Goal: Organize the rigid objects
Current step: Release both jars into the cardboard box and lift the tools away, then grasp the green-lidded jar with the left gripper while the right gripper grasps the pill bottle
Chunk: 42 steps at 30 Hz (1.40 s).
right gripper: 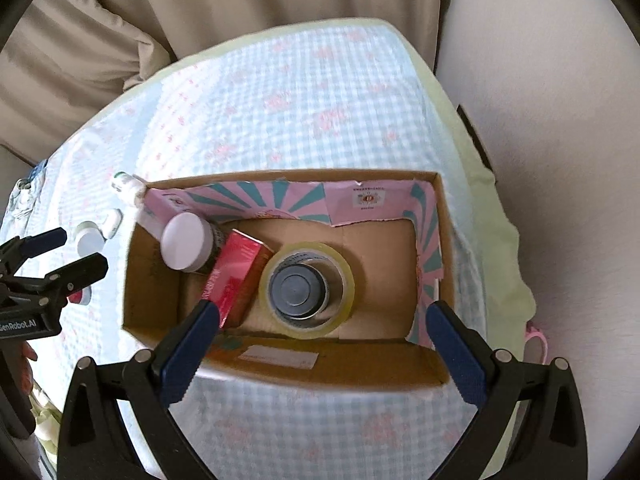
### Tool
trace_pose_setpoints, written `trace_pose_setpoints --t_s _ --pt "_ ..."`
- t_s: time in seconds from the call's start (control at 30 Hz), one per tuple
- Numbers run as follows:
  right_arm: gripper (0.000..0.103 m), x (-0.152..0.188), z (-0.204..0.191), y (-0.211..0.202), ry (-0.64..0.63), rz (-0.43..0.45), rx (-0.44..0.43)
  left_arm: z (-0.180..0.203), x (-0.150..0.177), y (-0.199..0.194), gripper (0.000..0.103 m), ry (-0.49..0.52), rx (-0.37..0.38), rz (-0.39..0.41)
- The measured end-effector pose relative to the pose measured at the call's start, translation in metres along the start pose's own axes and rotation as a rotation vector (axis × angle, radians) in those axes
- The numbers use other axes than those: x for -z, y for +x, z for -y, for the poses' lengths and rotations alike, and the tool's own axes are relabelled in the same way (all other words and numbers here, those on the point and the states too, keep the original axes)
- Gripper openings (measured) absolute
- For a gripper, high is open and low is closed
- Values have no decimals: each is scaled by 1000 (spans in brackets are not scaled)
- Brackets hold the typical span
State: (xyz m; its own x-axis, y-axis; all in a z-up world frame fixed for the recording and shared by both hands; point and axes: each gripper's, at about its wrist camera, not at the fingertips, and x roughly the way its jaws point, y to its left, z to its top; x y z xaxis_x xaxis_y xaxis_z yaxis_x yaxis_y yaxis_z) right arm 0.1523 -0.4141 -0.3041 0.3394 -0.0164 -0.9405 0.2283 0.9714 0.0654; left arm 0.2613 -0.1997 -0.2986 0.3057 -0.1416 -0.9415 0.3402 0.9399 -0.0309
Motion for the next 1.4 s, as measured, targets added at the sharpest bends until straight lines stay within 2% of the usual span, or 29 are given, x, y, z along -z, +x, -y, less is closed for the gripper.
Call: trace_pose_setpoints --t_s 0.2,0.47,0.63,0.77,0.87,1.07,1.2,1.3,1.4 --pt "103 7 -24 -43 -49 49 -13 -27 34 -56 103 -91 -16 58" --pt "103 11 -74 -84 -146 105 -41 -87 84 -118 103 -199 -91 128" --pt "103 15 -113 -103 -191 137 -62 -130 104 -142 103 -223 -141 168" --pt "103 14 -147 -107 -204 138 -61 -168 113 -148 103 -249 -132 166" --pt "103 12 -176 -107 -203 133 -57 -194 115 -150 103 -226 -110 166" --pt "103 1 -231 -94 -182 81 -41 -248 109 -148 103 -96 -79 184" --pt "103 -9 -265 -85 -150 71 -34 -283 98 -129 103 -3 -48 156" --pt "103 -20 -289 -74 -137 66 -26 -305 88 -111 103 27 -16 121" --pt "103 -33 -311 -59 -149 60 -53 -324 75 -90 103 56 30 80"
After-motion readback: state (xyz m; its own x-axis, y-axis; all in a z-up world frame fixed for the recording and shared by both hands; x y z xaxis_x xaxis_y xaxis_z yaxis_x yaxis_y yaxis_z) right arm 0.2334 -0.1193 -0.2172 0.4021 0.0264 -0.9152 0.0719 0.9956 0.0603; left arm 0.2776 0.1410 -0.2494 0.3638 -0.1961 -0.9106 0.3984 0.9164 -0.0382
